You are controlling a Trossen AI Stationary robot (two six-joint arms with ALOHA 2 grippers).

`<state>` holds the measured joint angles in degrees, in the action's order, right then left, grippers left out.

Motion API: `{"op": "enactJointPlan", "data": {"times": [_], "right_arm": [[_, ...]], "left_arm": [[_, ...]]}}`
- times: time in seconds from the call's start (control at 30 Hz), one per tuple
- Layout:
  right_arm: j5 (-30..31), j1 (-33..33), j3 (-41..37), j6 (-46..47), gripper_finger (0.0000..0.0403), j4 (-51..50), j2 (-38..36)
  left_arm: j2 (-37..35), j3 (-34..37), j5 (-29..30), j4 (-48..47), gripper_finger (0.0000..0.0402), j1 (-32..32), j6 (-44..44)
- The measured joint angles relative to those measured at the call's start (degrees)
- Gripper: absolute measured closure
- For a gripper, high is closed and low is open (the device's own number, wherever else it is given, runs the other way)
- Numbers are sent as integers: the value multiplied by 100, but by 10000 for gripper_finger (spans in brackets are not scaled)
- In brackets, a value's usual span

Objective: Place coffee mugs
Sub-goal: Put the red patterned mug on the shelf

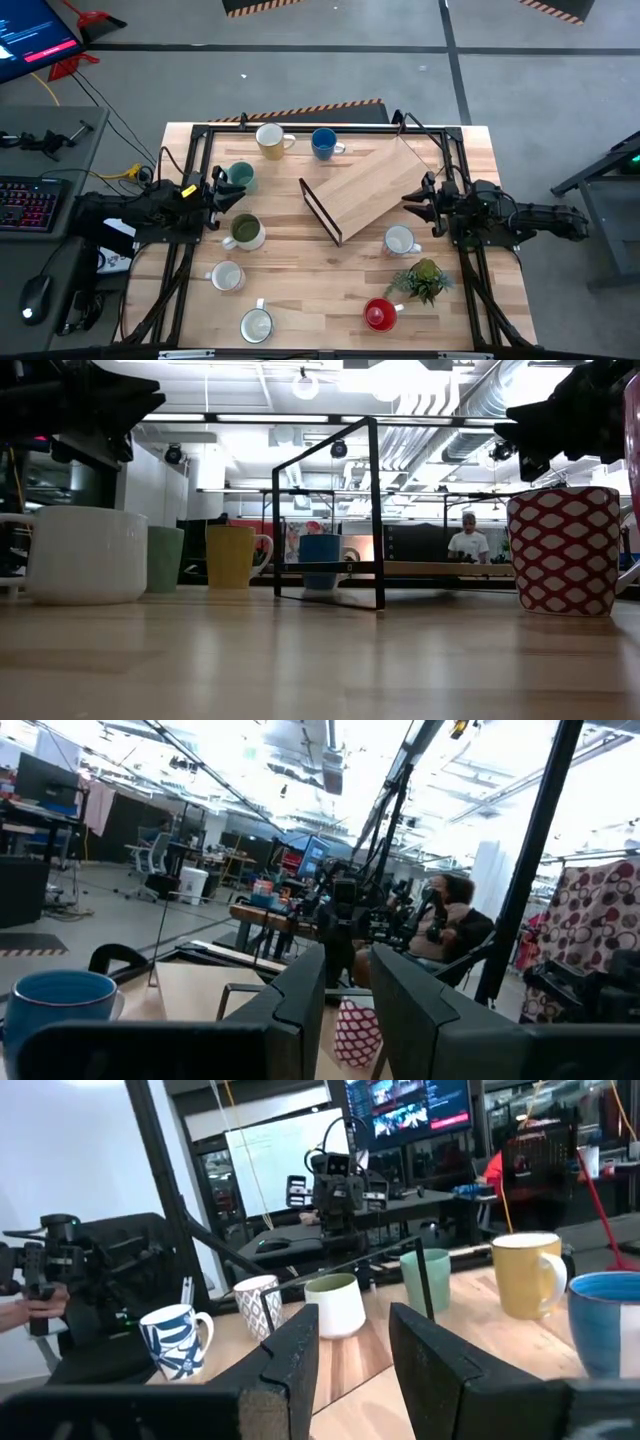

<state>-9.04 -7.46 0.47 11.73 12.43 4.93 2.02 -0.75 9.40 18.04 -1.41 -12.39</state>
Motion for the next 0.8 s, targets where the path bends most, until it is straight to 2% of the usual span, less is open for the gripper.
{"op": "enactJointPlan", "data": {"times": [0.23, 0.63, 0.8], "right_arm": [[89, 0, 0, -140, 290, 244, -2], [261, 0, 0, -108, 290, -139, 0], [682, -2, 11, 344, 290, 513, -4]], "left_arm": [[0, 0, 107, 8, 326, -2, -355], [0, 2, 174, -57, 326, 0, -358], [2, 2, 520, 332, 326, -2, -364]]}}
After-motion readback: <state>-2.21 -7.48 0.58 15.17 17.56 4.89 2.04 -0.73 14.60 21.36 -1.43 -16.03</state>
